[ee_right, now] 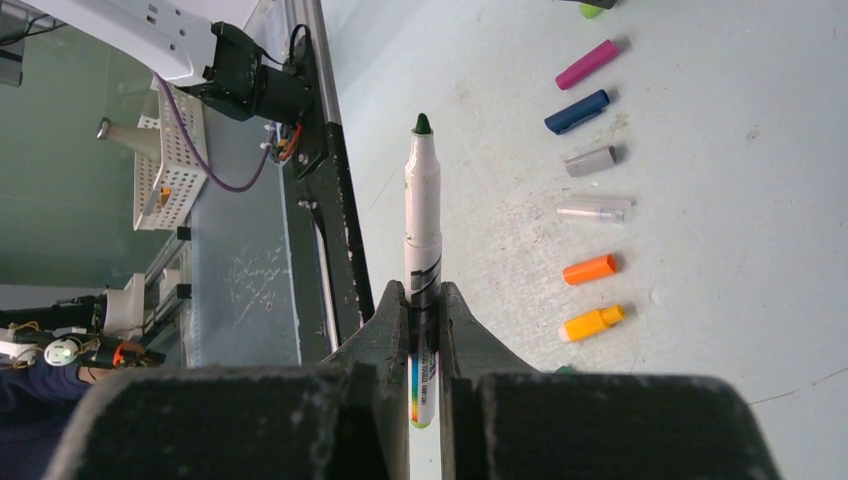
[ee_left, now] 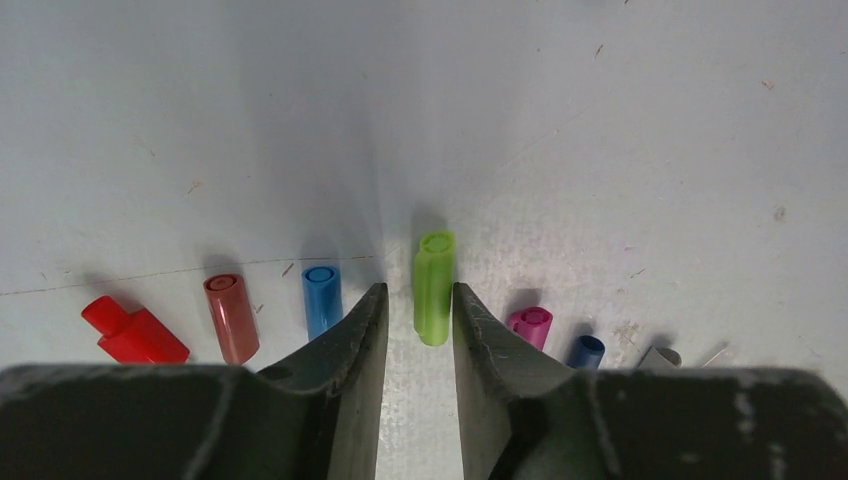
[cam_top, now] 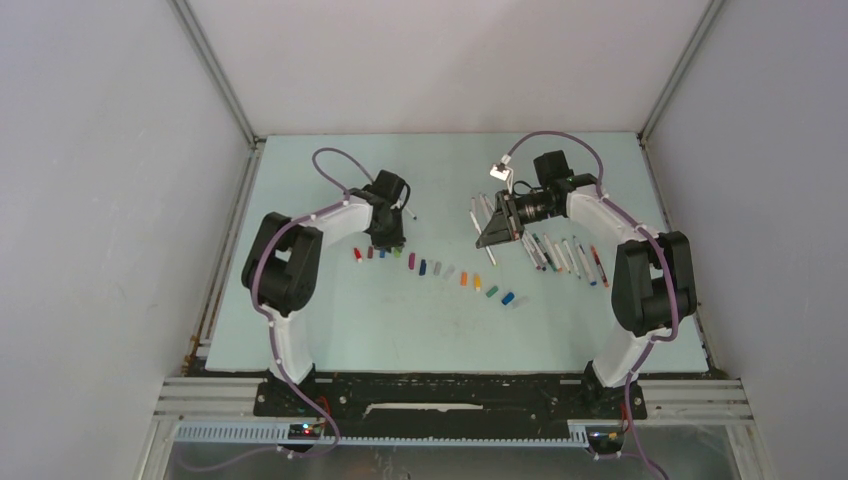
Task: Open the pen caps
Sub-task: Place the pen cap at the center of the board.
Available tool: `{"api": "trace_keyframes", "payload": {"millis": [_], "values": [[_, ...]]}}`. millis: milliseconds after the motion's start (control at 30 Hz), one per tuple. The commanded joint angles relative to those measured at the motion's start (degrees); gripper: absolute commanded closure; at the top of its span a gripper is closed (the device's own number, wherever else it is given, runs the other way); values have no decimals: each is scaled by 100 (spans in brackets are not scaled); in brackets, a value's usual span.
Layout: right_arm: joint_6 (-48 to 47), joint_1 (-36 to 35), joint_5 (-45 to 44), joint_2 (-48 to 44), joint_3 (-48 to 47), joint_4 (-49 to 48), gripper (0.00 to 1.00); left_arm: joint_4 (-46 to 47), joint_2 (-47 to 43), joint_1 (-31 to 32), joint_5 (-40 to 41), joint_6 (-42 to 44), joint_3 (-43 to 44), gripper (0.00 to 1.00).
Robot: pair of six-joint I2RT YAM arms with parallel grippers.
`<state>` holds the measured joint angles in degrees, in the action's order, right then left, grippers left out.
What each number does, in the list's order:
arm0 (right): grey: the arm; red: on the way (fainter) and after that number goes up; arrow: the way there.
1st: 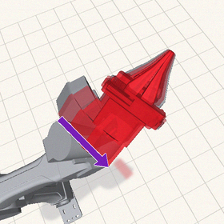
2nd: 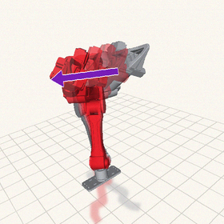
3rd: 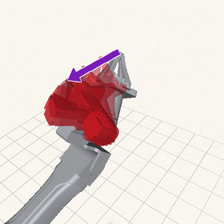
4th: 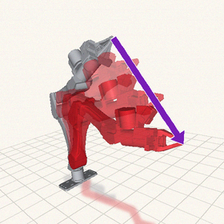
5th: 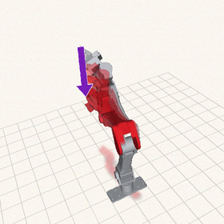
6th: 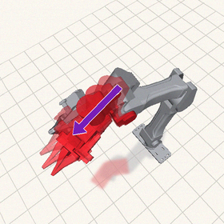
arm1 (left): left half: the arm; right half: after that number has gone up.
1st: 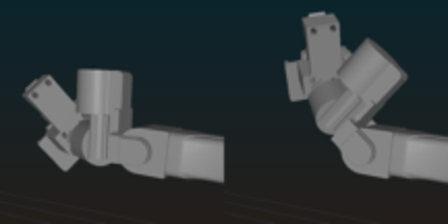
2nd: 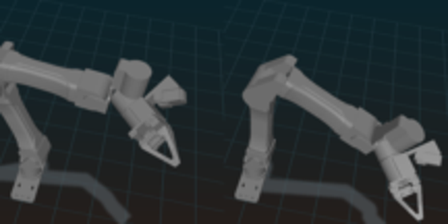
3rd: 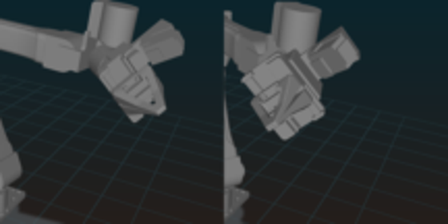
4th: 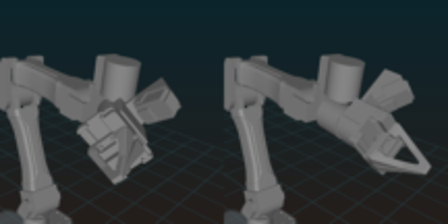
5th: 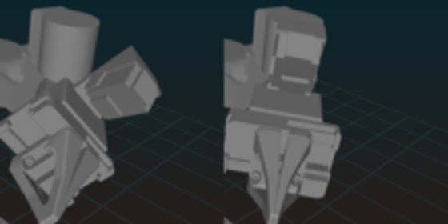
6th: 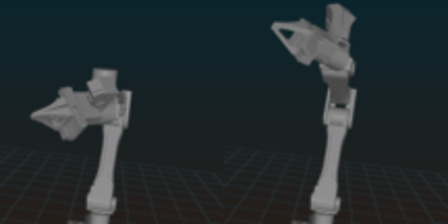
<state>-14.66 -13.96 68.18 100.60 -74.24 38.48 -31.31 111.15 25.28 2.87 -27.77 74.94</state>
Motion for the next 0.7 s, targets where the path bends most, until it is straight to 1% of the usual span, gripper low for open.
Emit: {"api": "trace_keyframes", "payload": {"millis": [0,167,333,533,667], "values": [[-81,46,124,-160,-16,2,100,-25,9,39,73,148,334,67],[-88,88,117,-160,-12,6,100,-11,-232,55,82,125,317,67],[-187,127,-40,-169,-12,49,100,195,-771,82,15,84,164,65],[-322,246,-529,-219,-12,56,100,832,-1852,83,-41,31,-563,58],[-349,370,-1089,-226,-29,-11,100,1282,-2714,83,-111,24,-1204,51]]}}
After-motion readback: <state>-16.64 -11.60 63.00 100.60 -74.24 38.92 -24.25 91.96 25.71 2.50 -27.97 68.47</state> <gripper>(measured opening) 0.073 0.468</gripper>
